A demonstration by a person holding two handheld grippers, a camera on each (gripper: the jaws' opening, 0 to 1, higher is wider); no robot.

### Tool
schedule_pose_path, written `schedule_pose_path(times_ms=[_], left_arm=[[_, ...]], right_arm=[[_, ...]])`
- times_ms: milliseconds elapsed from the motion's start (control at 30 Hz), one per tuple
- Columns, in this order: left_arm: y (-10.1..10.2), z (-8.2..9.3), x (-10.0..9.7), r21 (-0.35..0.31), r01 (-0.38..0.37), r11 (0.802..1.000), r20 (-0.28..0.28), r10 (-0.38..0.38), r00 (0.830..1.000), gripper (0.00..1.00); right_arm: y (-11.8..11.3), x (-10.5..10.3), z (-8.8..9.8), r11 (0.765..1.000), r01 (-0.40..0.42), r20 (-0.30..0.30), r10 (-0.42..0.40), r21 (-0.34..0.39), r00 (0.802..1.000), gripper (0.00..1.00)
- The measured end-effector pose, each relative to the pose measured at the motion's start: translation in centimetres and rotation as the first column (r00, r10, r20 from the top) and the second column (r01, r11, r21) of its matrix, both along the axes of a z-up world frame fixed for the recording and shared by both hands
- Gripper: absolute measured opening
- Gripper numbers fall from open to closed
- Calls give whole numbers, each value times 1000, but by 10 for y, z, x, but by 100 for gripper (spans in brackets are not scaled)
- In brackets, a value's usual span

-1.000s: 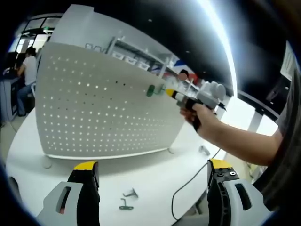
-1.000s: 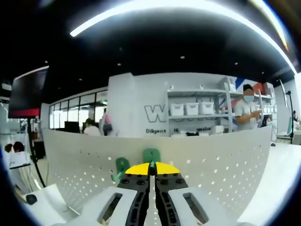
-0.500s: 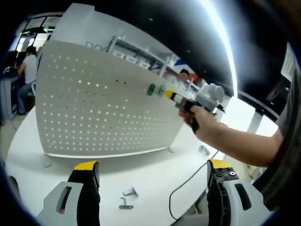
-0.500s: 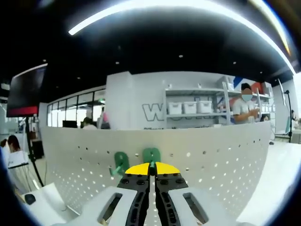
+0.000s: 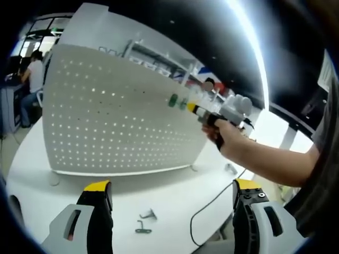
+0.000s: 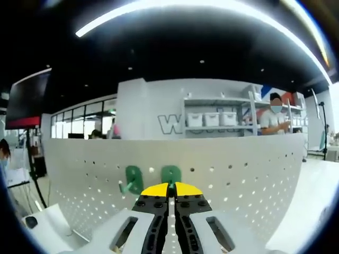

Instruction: Insert the hook assembly into the mounting plate slot until the hook locks in place.

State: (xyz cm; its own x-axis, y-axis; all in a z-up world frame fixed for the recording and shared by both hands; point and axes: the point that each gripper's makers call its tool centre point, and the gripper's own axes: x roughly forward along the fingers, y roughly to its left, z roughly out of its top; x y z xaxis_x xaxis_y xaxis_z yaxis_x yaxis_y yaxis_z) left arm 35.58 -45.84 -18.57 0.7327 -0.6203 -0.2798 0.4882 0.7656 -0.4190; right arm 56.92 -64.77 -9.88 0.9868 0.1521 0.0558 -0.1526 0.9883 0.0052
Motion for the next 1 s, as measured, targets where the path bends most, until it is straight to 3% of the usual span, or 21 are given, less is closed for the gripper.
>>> schedule_pose_path(times_ms=[200,300,400,467,600,700,1000], left_arm=[[-1,-2,-1,-3,1,1000,-4,-1,1000,96],[-1,-4,-3,9,8,1000,-5,-8,1000,96],[0,-4,-3,7,4,1000,-5,-4,1000,96],[2,-3,-3,6,1,1000,-4,-1,1000,96],[5,-4,-4,10,-6,1000,-4,6,1000,95],[9,-8,-5,21,-8,1000,-13,8,1000,96],[16,-17,-9,32,-12,999,-36,13,999,97]], right_arm=[[0,1,0,1000,0,-3,0,19,1000,1],[2,3,-8,993,-29,-77,38,112,996,2],[2,4,-5,998,-29,-71,32,49,997,2],[3,3,-4,998,-30,-67,33,47,997,3],[4,1,0,995,-41,-76,48,93,996,6],[3,0,0,995,-52,-75,59,84,995,7],[-17,-16,3,991,-36,-81,47,132,996,18]])
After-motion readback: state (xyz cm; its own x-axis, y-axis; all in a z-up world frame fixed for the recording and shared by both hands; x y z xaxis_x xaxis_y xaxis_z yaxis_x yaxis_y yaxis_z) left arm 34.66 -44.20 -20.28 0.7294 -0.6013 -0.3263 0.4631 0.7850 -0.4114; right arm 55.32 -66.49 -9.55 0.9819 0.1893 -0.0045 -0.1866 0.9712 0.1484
